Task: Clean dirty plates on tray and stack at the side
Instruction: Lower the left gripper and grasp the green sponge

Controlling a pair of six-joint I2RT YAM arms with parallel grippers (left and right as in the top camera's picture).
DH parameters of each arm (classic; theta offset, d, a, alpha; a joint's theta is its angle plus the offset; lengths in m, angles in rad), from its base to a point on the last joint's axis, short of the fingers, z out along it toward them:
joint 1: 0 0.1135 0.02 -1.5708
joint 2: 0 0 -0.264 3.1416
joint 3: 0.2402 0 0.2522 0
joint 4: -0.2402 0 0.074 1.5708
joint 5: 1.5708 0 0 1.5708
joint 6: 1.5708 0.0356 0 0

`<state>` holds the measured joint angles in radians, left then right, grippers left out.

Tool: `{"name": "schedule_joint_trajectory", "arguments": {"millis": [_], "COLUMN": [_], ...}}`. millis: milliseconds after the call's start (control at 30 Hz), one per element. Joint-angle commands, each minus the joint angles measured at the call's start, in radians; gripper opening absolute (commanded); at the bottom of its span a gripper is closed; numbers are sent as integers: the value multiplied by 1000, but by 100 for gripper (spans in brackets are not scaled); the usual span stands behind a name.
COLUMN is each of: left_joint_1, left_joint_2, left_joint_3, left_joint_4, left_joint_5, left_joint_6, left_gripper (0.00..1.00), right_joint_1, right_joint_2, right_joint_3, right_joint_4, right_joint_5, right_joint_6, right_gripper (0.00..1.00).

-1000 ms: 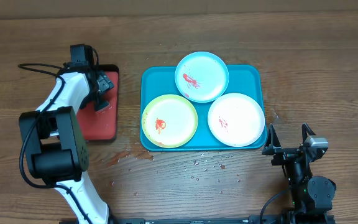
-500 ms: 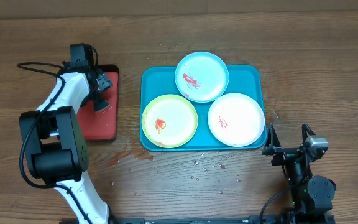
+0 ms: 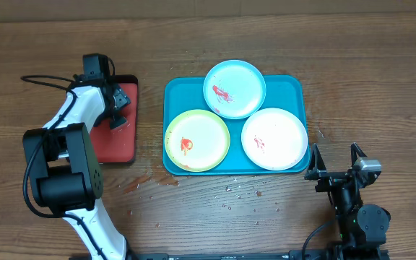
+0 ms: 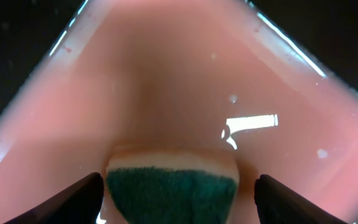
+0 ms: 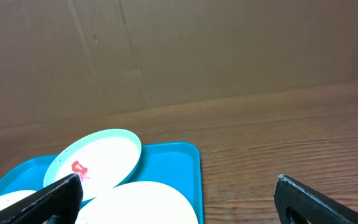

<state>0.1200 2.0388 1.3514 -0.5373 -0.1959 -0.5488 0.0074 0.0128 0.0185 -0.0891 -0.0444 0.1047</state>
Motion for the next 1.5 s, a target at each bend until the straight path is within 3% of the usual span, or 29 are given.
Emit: {"name": "schedule_joint_trajectory", "arguments": {"millis": [0,400,500,567,700,767,800,900,933,967,1033,1400,1467], "left_joint_1": [6,6,6,6,6,6,6,6,6,6,6,6,6], "left_joint_2": [17,68,86,86,85,85,85,85,85,85,85,85,85], "left_joint_3": [-8,-8,-8,-8,-7,-7,-7,-7,-7,-7,-7,-7,-7], "left_joint_4": [9,13,15,21,26,26,26,26,26,26,24,-112,-137], "left_joint_5": [-22,-23,-26,-25,-24,-24,-24,-24,-24,-24,-19,254,304], "left_joint_6": [-13,-13,-12,-12,-13,-13,-13,-13,-13,-12,-13,-13,-13], "left_gripper": [78,76,71,61,22,9,4,4,6,23,100,100,95], "right_joint_1": [5,5,5,5,5,5,5,5,5,5,5,5,5], "right_joint_2": [-8,-8,-8,-8,-8,-8,-8,-8,-8,-8,-8,-8,-8], "right_joint_3": [-11,-11,-11,-11,-11,-11,-11,-11,-11,-11,-11,-11,-11], "right_joint_4": [8,8,8,8,8,8,8,8,8,8,8,8,8], "right_joint_5": [10,10,10,10,10,10,10,10,10,10,10,10,10], "right_joint_6": [-1,-1,-1,-1,-1,-1,-1,-1,-1,-1,-1,-1,-1], "right_gripper": [100,100,100,100,100,100,100,100,100,100,100,100,100]}}
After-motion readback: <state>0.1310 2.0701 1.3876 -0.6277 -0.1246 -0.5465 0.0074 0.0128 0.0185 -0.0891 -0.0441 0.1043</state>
